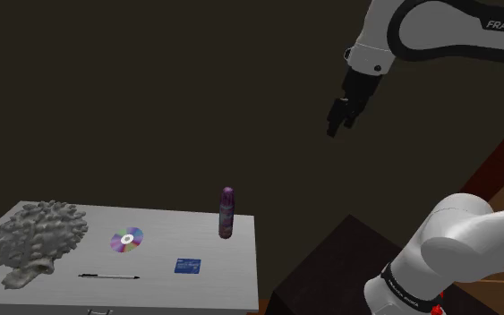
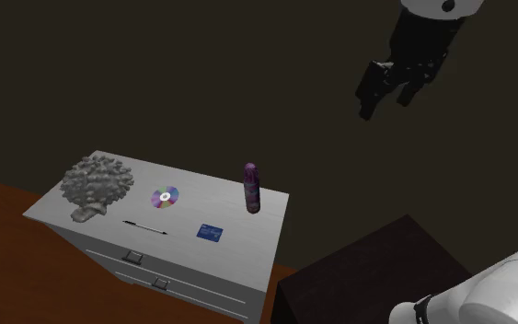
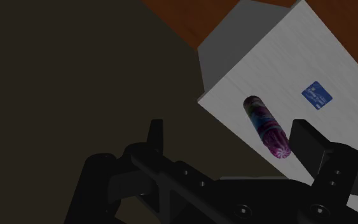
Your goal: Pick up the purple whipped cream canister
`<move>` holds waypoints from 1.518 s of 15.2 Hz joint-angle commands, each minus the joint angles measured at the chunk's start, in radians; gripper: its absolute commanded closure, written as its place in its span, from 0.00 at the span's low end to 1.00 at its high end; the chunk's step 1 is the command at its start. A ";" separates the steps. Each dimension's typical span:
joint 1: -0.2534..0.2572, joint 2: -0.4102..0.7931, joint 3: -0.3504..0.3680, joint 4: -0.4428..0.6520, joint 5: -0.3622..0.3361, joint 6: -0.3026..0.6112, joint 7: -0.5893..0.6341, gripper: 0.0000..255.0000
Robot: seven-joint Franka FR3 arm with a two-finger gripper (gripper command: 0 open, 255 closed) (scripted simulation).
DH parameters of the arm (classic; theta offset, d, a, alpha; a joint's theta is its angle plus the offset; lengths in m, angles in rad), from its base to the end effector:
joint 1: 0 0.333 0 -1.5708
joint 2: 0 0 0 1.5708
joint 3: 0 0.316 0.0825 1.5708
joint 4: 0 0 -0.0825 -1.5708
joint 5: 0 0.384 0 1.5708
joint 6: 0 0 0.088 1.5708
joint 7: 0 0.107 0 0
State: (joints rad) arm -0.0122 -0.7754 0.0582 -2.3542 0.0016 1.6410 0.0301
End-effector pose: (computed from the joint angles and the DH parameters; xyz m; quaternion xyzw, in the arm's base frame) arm 0.3166 0.0201 0.5940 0.9993 0.0002 0.0312 0.0186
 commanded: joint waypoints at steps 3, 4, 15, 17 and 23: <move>0.005 0.046 0.019 -0.017 0.014 0.058 0.022 0.00; 0.008 0.071 0.028 -0.023 0.021 0.086 0.033 0.00; 0.027 0.411 0.128 -0.005 0.060 0.384 0.151 0.00; 0.030 0.483 0.144 0.016 0.058 0.431 0.174 0.00; 0.039 0.710 0.185 0.108 0.031 0.550 0.249 0.00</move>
State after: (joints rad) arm 0.0246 -0.1010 0.2368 -2.2571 0.0368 2.1696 0.2654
